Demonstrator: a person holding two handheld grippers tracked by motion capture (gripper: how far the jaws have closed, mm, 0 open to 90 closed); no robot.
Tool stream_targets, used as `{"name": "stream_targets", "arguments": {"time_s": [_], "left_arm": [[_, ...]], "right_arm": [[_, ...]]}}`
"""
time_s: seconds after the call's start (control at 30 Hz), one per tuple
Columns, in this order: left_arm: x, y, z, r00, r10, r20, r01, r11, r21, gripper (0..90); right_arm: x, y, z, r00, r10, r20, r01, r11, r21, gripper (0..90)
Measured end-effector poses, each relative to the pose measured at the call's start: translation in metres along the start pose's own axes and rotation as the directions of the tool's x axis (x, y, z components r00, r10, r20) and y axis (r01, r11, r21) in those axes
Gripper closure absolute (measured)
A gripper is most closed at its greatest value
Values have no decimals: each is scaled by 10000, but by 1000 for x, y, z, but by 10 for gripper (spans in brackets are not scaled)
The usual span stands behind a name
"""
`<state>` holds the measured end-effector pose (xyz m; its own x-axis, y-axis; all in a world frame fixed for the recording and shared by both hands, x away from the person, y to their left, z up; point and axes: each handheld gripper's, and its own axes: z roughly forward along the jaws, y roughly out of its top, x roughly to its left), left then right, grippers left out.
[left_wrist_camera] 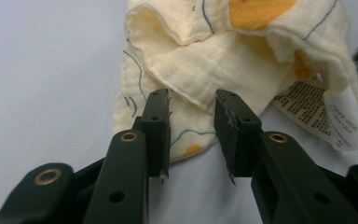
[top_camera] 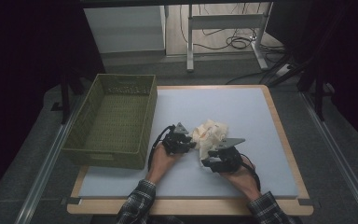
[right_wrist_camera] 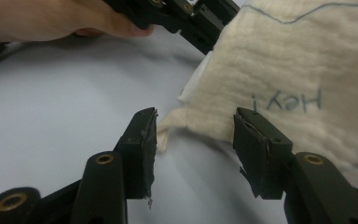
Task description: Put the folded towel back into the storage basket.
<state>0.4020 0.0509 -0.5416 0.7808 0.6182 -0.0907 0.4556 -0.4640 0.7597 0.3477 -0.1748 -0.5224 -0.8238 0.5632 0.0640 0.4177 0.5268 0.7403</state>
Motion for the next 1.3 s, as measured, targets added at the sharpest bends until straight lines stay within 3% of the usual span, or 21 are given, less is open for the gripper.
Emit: {"name": "stream_targets", "arguments": {"time_s": [0.1, 0.13, 0.2, 0.23, 0.3, 0.37, 0.43, 0.57, 0.73, 0.77, 0.83, 0.97, 1.03, 1.13, 1.2, 1.23, 1.27, 1.3], "left_arm": [[-1, 0, 0, 9999, 95, -73, -95, 10000, 30, 667], [-1, 0, 0, 9998, 139, -126, -138, 9999, 42, 671], [-1, 0, 0, 9998, 118, -134, -117, 9999, 29, 689], [-1, 0, 0, 9998, 118, -134, -117, 9999, 29, 702], [-1, 0, 0, 9998, 79, -163, -79, 10000, 17, 742], [-2, -1, -1, 9994, 283, -173, -283, 9996, -2, 800], [-5, -1, -1, 9981, 508, -358, -508, 9987, 15, 848], [-5, -1, -2, 9978, 262, -609, -271, 9995, -136, 891], [-2, -3, -5, 9970, 86, -769, -104, 9997, -229, 894], [-2, -3, -5, 9970, 86, -769, -104, 9997, -229, 893], [-1, -4, -6, 9969, -18, -783, -2, 9997, -257, 891], [-1, -4, -7, 9962, -47, -871, 30, 9998, -192, 874], [-1, -4, -7, 9961, -61, -877, 44, 9998, -195, 837], [0, -4, -8, 9973, -148, -717, 124, 9994, -331, 797], [-1, -4, -12, 9992, -356, -205, 341, 9969, -708, 729], [-1, -4, -12, 9992, -356, -205, 341, 9969, -708, 698], [-2, -3, -10, 9987, -468, 177, 480, 9957, -788, 668], [-2, -3, -10, 9987, -468, 177, 480, 9957, -788, 642]], "right_arm": [[-1, 1, 9, 9998, -31, 202, 28, 9998, 173, 504], [0, 2, 15, 9979, -193, 611, 180, 9996, 224, 584], [2, 3, 15, 9943, -391, 996, 360, 9988, 320, 665], [2, 3, 15, 9943, -391, 996, 360, 9988, 320, 665], [2, 3, 16, 9950, -369, 928, 344, 9990, 292, 823], [1, 2, 16, 9960, -296, 843, 277, 9993, 235, 858], [1, 2, 14, 9961, -286, 836, 268, 9994, 226, 866], [-2, -2, -2, 9967, -134, 795, 141, 9999, -87, 868], [-15, -9, -34, 9932, 168, 1154, -125, 9992, -377, 868], [-15, -9, -34, 9932, 168, 1154, -125, 9992, -377, 868], [-25, -16, -52, 9884, 350, 1478, -297, 9989, -374, 868], [-37, -26, -65, 9818, 601, 1803, -545, 9979, -360, 868], [-49, -38, -77, 9749, 1048, 1963, -981, 9942, -435, 867], [-55, -45, -82, 9715, 1301, 1981, -1230, 9913, -476, 867], [-60, -52, -86, 9686, 1456, 2014, -1388, 9892, -476, 867], [-60, -52, -86, 9686, 1456, 2014, -1388, 9892, -476, 867], [-62, -54, -87, 9677, 1502, 2026, -1437, 9885, -465, 867], [-62, -55, -87, 9673, 1527, 2026, -1467, 9882, -444, 866]]}}
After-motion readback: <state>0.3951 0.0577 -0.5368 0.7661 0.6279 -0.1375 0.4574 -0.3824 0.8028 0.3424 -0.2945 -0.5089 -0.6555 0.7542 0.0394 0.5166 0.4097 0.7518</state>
